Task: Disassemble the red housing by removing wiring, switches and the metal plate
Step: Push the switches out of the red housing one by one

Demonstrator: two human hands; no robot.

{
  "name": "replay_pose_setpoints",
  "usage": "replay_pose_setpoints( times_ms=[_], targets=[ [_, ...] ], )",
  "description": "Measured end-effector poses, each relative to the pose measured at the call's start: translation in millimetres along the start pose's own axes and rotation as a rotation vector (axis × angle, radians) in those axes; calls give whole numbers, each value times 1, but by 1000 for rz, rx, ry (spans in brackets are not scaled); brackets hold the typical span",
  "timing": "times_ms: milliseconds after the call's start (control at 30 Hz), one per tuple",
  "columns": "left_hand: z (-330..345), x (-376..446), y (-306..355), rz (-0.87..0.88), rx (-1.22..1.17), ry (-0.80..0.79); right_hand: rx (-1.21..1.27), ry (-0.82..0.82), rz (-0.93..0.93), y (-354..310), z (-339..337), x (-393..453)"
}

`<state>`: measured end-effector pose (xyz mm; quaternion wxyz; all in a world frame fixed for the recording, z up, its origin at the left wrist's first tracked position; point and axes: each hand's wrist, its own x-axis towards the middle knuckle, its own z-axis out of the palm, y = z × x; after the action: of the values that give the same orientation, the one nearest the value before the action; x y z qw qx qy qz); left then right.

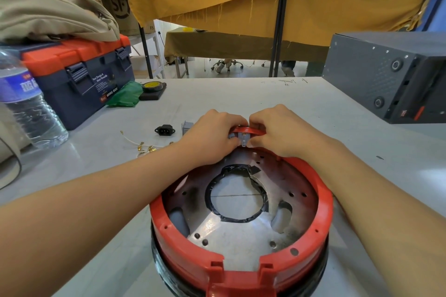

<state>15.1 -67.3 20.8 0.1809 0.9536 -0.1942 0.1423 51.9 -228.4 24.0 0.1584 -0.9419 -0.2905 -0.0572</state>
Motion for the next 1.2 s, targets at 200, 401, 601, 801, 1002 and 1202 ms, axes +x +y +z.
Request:
replay_pose_setpoints(
  times_ms=[200,401,601,801,1002,1202],
  targets=[
    [2,0,-1,2,20,10,-44,6,-18,-1,0,0],
    [4,4,4,-42,58,-11,-119,54,-39,-5,2,0],
    [4,4,3,-53,12,0,-103,59,4,-6,3,-1],
    [0,4,0,-75,-70,-24,-40,51,28,-3,4,-2],
    [-3,5,-1,-122,-171,-7,1,56,28,-2,4,-3],
    [-4,7,-4,-227,-328,42,46,53,32,-4,3,-5]
  ],
)
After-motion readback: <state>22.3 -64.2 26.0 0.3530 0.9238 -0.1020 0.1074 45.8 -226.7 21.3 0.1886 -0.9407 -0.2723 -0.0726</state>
